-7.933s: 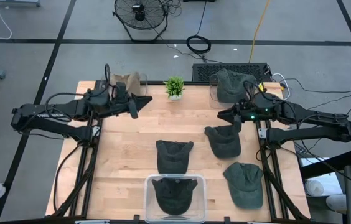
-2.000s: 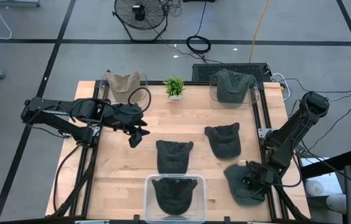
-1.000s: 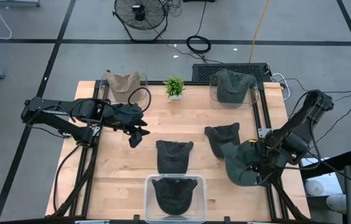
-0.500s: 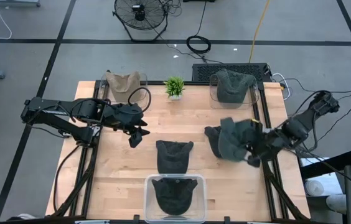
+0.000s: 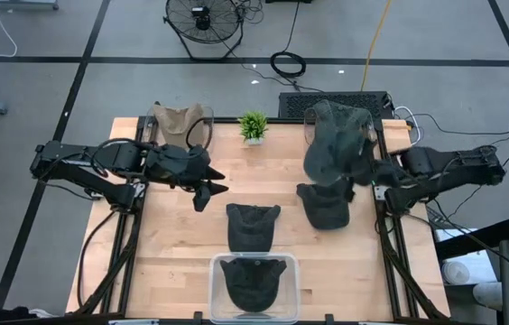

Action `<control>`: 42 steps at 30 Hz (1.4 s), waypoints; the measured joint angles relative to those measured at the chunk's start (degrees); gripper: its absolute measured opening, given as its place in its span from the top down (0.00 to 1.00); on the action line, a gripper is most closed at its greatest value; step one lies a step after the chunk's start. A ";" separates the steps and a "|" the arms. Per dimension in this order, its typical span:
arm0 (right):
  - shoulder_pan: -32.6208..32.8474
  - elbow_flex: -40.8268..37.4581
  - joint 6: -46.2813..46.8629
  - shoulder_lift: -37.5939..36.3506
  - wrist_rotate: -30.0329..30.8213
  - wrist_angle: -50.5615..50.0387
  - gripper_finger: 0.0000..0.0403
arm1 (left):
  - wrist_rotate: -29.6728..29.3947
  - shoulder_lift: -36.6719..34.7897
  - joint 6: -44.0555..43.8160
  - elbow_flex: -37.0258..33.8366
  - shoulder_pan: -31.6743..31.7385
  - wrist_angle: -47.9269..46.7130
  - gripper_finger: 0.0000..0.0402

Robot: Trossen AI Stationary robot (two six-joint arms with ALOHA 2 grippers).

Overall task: Pick & Place hat
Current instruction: Put the dark gray cap into the right transparent bin

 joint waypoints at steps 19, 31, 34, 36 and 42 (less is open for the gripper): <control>-21.12 0.00 -17.67 0.67 0.66 7.59 1.00 | 9.81 0.00 2.70 0.00 0.16 0.69 0.50; -36.86 -9.19 -32.81 1.56 0.73 17.57 0.99 | 9.58 0.00 -9.96 0.00 -0.23 1.61 0.50; -39.45 -13.17 -35.04 1.54 0.73 22.89 0.99 | 8.88 0.00 -8.28 0.00 -0.21 2.24 0.50; -40.48 -15.47 -37.14 1.54 0.66 26.27 0.99 | 8.02 0.00 -9.10 0.00 0.05 3.58 0.50; -42.30 -20.61 -42.13 1.50 -1.09 31.76 0.99 | 6.04 0.00 -14.78 0.00 0.23 7.86 0.50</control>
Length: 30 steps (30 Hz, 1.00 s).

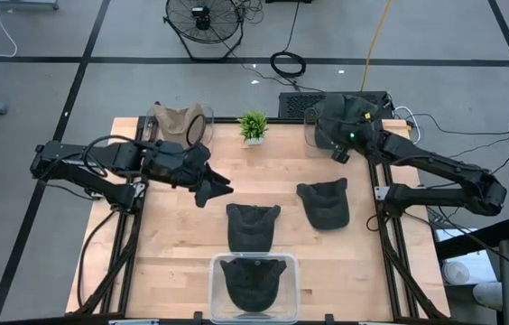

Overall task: Pick & Place hat
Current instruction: Put the dark gray cap into the right transparent bin

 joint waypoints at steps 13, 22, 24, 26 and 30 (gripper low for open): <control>-0.05 -9.28 -2.48 0.01 0.34 4.34 0.93 | 1.49 0.00 0.19 0.00 0.90 0.18 0.50; -0.05 -9.62 -3.91 -0.03 -4.96 4.04 0.79 | 7.49 0.00 -2.64 0.00 5.64 0.20 0.50; -0.05 -9.62 -4.34 -0.03 -8.44 4.01 0.76 | 8.40 0.00 -2.66 0.00 6.35 0.20 0.50; 0.00 -9.62 -4.34 -0.03 -9.05 4.08 0.73 | 9.14 0.00 -2.80 0.00 6.90 0.20 0.50; 1.15 -9.62 -5.92 -1.94 -2.48 4.46 0.68 | 9.59 0.00 -3.29 0.00 7.23 0.22 0.50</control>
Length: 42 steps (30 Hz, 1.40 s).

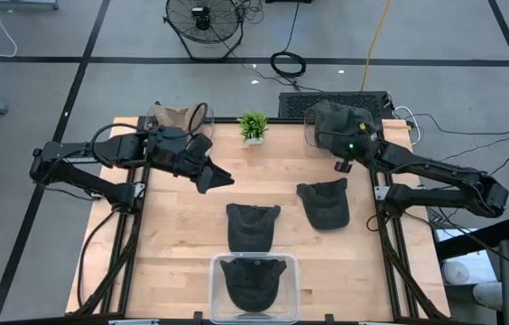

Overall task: Pick & Place hat
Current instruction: Put the dark gray cap into the right transparent bin

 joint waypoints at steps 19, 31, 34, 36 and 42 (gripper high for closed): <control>-0.19 0.04 36.78 -11.45 11.88 7.99 0.77 | 0.09 0.00 -0.78 0.00 2.36 3.22 0.50; -8.47 0.11 64.11 0.53 -1.94 16.36 0.77 | 0.10 0.00 -1.16 0.00 2.36 5.37 0.50; -9.53 0.11 60.95 5.38 -10.16 18.06 0.77 | 0.10 0.00 -1.14 0.00 2.36 5.15 0.50; -9.57 0.11 56.69 7.93 -14.61 20.03 0.77 | 0.10 0.00 -1.14 0.00 2.36 5.13 0.50; -9.33 0.11 50.52 8.64 -16.86 23.09 0.77 | 0.22 0.00 -1.97 0.00 2.31 5.09 0.50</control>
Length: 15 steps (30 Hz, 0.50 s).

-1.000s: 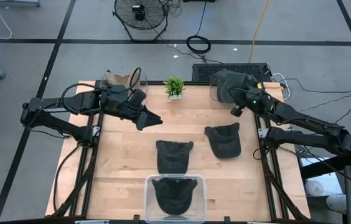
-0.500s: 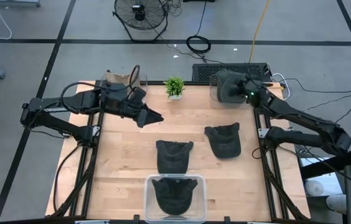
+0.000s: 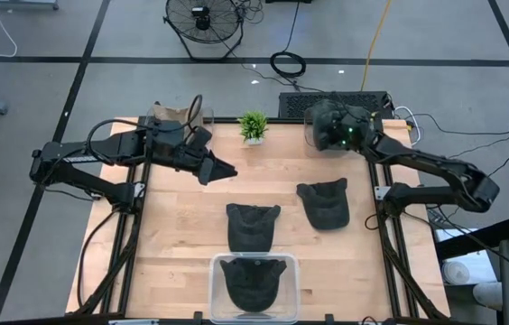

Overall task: Pick & Place hat
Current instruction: Put the dark gray cap into the right transparent bin

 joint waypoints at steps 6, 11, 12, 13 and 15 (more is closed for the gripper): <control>-1.19 -0.02 -6.72 -3.46 3.87 -0.77 0.77 | 1.30 0.00 -0.17 0.00 -0.02 -0.16 0.50; -3.41 -0.02 -7.93 -2.54 -3.02 -1.91 0.77 | -0.23 0.00 1.71 0.00 0.28 -0.07 0.50; -3.38 -0.03 -8.50 -2.43 -4.78 -1.80 0.77 | -0.58 0.00 2.17 0.00 0.53 -0.04 0.50; -3.29 -0.06 -8.98 -2.61 -5.95 -1.57 0.77 | -0.64 0.00 2.25 0.00 0.92 0.11 0.50; -2.95 -0.07 -8.64 -4.00 -5.91 -0.83 0.77 | -0.76 0.00 1.44 0.00 1.75 0.54 0.50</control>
